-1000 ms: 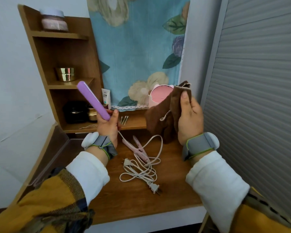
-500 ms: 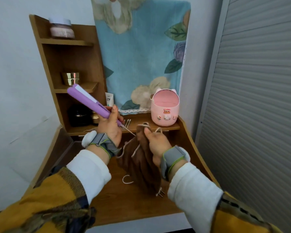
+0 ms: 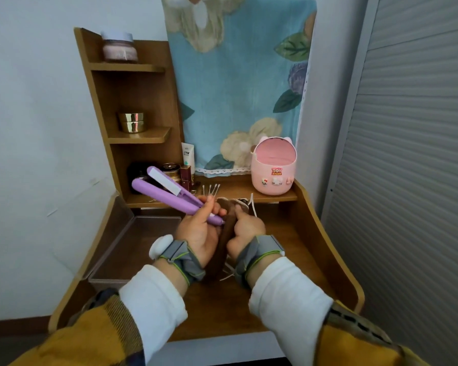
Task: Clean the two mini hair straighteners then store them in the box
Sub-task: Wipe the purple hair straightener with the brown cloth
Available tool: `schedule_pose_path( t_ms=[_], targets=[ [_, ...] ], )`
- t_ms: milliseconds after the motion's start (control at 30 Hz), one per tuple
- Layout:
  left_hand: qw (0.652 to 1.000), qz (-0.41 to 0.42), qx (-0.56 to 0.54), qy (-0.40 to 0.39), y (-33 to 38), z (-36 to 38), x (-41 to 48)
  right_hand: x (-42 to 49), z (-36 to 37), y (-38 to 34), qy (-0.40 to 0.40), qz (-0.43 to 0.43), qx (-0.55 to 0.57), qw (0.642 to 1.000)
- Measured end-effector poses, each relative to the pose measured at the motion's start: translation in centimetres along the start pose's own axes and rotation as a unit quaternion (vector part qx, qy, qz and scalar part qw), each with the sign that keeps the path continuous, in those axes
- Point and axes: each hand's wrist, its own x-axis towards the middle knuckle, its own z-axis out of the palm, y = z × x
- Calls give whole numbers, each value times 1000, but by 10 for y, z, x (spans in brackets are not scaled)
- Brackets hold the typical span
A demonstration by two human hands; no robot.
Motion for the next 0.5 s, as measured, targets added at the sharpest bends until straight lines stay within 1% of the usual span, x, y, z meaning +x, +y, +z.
schedule_pose_path(
  t_ms=[67,200,267,367,433,500],
  targets=[
    [1000,-28,13,2,9,1,-1,0,2,-4,6,-16,-1,1000],
    [992,-101,69,20,35,2,2,-2,-1,-22,-36,-62,3,997],
    [984,-132,115,24,46,-3,2,-1,-8,-38,-22,-89,6,996],
    [970,-170,171,25,55,-13,2,4,-15,-55,20,-97,44,994],
    [960,-165,224,23,55,-15,0,4,-17,-54,4,-108,26,994],
    [946,-121,300,6,50,-14,-3,6,-16,-47,-31,-114,25,993]
  ],
)
